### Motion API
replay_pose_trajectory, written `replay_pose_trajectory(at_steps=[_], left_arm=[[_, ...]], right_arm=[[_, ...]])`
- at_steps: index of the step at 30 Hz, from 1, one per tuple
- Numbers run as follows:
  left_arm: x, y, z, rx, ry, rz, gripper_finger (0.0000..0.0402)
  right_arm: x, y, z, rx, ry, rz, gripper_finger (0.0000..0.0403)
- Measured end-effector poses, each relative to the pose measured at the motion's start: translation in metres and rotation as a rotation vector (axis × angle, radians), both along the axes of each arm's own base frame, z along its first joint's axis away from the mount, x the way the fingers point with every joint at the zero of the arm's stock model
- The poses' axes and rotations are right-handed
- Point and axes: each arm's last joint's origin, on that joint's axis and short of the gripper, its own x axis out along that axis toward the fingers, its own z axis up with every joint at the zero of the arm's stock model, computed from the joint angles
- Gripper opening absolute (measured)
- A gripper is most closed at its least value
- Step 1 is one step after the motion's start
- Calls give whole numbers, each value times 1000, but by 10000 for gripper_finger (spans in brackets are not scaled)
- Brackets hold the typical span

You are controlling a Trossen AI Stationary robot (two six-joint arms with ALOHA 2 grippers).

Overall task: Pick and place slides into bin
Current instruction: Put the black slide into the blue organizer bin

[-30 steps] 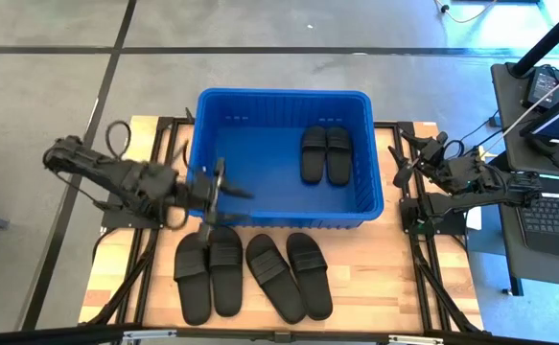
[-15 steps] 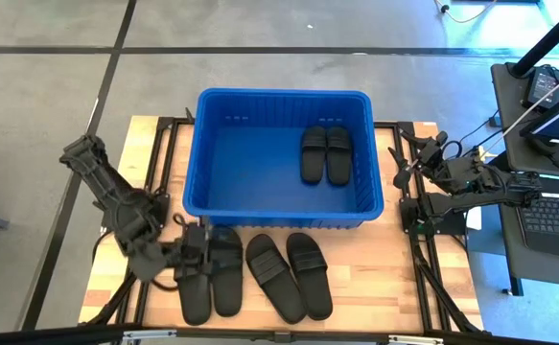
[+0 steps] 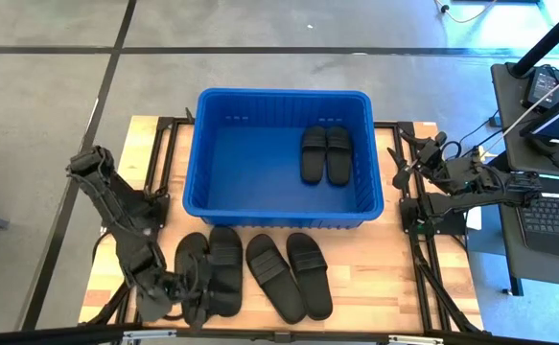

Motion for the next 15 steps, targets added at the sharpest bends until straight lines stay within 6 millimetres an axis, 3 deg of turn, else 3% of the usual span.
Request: replay_pose_trajectory(at_steps=[7,15], left_arm=[[-12,-10,-41,-168,415,-77,195],[-31,0,-72,-211,943,-1,195]], right_arm=[[0,0,0,19,-20,-4,255],[0,0,0,36,-39,-7,255]])
